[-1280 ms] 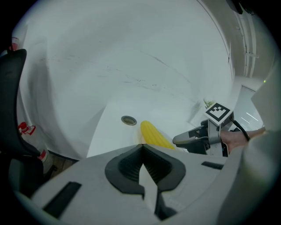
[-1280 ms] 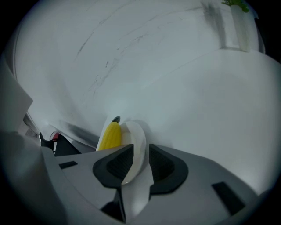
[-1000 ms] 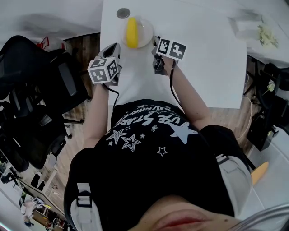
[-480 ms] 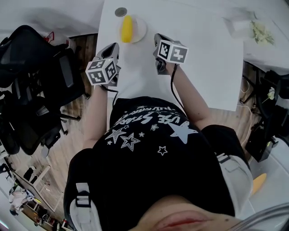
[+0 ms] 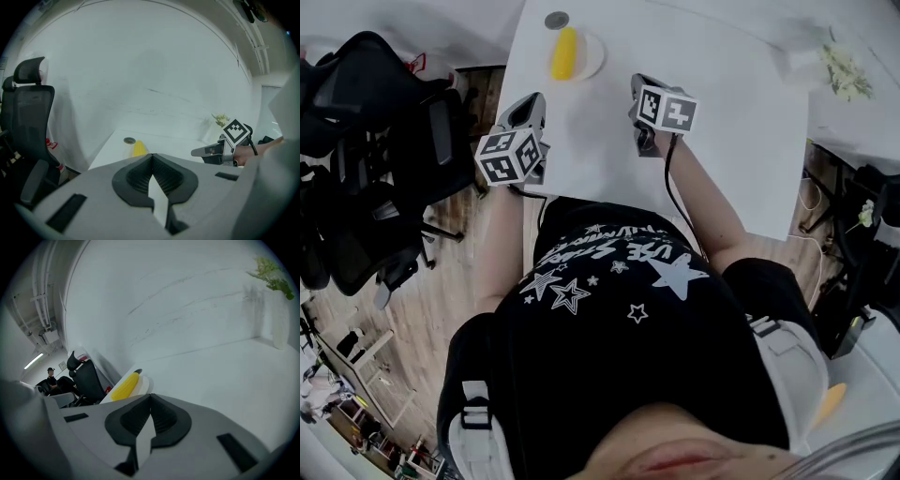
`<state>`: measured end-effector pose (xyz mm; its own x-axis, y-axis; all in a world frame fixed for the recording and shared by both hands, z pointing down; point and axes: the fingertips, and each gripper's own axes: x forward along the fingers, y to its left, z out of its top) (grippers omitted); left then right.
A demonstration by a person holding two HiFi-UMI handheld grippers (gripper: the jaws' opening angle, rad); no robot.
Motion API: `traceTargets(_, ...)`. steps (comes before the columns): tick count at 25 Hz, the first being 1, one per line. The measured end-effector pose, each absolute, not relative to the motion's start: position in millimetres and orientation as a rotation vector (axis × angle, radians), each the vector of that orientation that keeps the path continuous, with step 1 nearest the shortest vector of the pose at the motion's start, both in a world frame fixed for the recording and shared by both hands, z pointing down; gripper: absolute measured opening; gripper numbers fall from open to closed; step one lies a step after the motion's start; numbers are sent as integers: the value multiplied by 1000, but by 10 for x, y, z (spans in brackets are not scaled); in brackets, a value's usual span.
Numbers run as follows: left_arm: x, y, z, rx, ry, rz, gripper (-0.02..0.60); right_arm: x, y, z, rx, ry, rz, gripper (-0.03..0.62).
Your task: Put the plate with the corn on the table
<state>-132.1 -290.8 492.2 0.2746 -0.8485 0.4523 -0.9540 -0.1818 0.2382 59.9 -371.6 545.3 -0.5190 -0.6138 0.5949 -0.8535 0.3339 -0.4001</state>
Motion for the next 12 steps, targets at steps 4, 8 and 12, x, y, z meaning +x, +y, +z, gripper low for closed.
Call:
traceTargets(4, -1263, -2814, 4981, 2088, -1591, 289, 6, 627, -3583, 5453, 1321, -2262, 1019, 6)
traceTargets(8, -1234, -2667, 5000, 2101, -1564, 257, 6, 599, -3366, 5442, 1319, -2261, 989, 6)
traceTargets(12, -1294, -2357, 4919, 2130, -1548, 229, 6, 534, -3010, 5393, 1357, -2244, 989, 6)
